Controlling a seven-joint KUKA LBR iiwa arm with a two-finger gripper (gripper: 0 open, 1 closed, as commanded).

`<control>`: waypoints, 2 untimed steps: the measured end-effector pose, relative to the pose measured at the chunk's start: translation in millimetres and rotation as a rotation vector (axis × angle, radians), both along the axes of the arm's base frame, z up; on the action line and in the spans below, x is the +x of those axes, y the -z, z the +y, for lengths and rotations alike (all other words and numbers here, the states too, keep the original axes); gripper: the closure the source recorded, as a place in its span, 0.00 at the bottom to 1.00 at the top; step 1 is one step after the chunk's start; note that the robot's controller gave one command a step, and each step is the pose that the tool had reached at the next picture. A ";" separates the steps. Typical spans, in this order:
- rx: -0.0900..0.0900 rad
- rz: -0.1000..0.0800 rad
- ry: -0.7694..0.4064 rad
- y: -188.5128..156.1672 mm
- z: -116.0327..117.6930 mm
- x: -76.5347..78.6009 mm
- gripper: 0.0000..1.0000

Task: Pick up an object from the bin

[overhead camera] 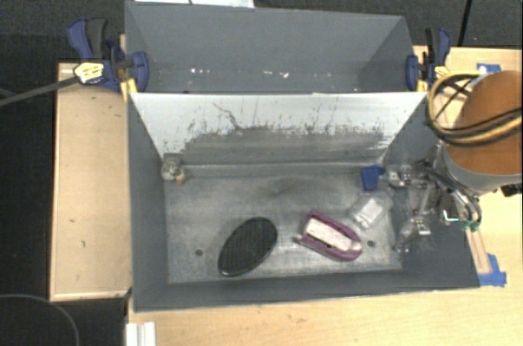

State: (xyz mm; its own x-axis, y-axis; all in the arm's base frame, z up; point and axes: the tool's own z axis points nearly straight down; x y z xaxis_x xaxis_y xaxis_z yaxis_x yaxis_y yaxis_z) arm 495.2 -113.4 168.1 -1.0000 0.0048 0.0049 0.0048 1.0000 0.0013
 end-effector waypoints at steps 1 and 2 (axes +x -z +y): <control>-0.002 -0.009 -0.075 82.2 97.9 33.4 0.00; -0.001 -0.004 0.169 62.3 89.9 7.8 0.00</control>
Offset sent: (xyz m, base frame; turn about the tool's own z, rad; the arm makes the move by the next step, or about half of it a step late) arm 0.0330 0.1098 -0.0981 -0.0810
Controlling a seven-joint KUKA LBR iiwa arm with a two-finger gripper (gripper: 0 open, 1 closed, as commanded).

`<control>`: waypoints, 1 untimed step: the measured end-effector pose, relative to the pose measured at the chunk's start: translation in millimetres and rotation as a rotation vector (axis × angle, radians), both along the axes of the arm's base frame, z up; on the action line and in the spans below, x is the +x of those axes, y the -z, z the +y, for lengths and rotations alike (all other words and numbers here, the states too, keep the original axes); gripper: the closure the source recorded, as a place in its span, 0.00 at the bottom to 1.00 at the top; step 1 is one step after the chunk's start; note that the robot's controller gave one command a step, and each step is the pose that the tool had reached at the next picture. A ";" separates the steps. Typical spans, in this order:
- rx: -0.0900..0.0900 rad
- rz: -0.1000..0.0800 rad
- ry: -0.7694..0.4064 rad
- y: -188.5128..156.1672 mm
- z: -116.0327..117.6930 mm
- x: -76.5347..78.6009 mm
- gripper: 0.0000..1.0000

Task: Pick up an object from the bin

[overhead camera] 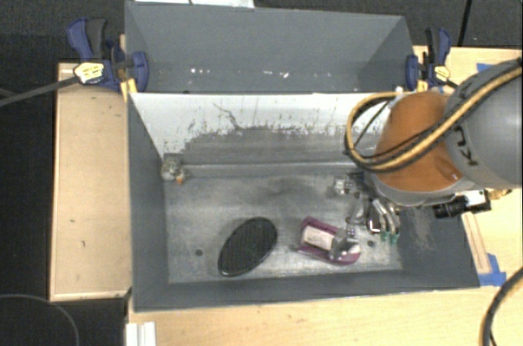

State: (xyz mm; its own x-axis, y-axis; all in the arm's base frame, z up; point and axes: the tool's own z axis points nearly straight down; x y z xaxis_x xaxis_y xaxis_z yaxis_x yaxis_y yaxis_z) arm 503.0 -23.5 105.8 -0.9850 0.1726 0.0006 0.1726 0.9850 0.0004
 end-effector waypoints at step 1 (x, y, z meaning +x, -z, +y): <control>0.001 0.001 -0.009 6.1 21.8 -20.8 0.00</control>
Offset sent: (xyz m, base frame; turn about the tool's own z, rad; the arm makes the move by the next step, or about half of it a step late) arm -0.0199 0.0202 -0.0058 -0.0050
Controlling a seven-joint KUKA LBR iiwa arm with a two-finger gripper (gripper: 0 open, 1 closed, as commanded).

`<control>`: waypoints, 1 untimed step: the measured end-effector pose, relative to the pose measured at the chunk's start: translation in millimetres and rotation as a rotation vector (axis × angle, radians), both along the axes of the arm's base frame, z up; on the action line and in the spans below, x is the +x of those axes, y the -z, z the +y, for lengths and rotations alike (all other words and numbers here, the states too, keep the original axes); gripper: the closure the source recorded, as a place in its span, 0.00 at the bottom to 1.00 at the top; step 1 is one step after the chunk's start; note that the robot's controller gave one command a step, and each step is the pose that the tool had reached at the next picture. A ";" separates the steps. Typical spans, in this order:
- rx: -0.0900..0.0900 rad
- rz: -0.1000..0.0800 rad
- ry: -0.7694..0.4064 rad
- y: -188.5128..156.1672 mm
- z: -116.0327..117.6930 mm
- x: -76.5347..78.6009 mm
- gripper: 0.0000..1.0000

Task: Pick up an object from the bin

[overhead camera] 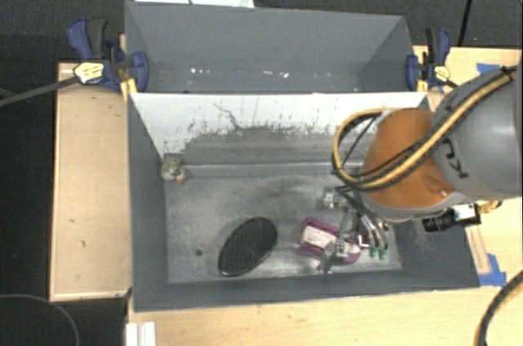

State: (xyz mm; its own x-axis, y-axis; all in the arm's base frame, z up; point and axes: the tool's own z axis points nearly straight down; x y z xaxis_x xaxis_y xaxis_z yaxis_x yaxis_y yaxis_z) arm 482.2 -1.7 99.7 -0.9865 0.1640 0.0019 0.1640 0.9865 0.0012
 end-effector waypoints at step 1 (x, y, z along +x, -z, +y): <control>-0.002 -0.001 0.231 29.5 -18.0 -5.3 0.00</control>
Offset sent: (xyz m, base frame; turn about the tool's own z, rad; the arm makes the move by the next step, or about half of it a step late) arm -0.0056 -0.0174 -0.0297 0.2303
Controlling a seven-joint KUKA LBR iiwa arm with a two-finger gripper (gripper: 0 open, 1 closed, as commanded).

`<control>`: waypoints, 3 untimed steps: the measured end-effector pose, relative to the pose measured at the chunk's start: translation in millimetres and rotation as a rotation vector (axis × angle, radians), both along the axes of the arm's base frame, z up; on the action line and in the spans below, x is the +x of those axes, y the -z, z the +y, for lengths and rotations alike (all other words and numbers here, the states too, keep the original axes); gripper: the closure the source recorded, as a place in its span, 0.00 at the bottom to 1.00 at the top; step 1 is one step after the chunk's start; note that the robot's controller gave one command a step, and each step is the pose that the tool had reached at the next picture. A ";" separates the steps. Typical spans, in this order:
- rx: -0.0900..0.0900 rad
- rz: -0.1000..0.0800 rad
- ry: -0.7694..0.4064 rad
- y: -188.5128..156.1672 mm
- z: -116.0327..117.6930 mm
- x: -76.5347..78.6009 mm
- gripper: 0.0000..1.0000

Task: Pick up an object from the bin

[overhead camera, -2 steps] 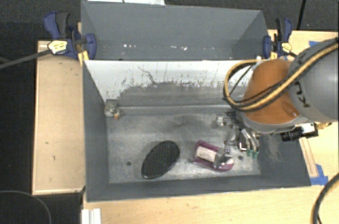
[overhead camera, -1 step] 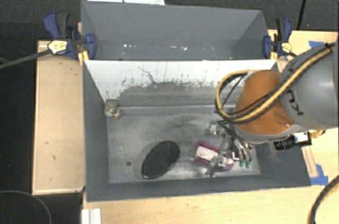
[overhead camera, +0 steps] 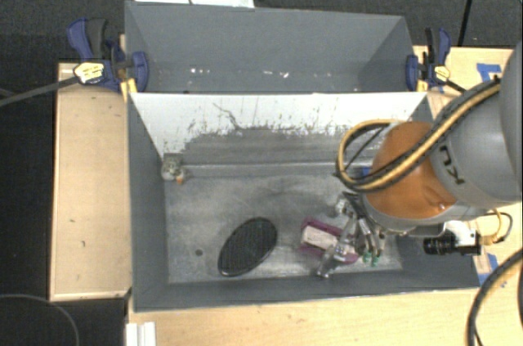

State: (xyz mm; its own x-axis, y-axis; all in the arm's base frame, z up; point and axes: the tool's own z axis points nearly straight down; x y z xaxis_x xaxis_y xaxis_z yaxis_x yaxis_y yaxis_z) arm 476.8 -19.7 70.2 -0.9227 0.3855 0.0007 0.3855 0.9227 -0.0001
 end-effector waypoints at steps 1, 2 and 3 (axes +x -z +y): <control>0.000 -0.001 0.029 -0.3 34.8 0.0 0.00; 0.001 -0.001 0.027 -1.2 33.6 -0.1 1.00; 0.000 -0.006 0.021 -55.2 33.6 1.3 1.00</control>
Offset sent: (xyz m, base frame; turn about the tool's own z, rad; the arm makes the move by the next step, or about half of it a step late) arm -0.0005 0.0332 -0.0002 0.0320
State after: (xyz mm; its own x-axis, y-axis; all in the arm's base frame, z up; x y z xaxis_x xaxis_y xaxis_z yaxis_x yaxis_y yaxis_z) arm 478.1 13.9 125.4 -0.9144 0.4048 -0.0053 0.4048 0.9144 0.0023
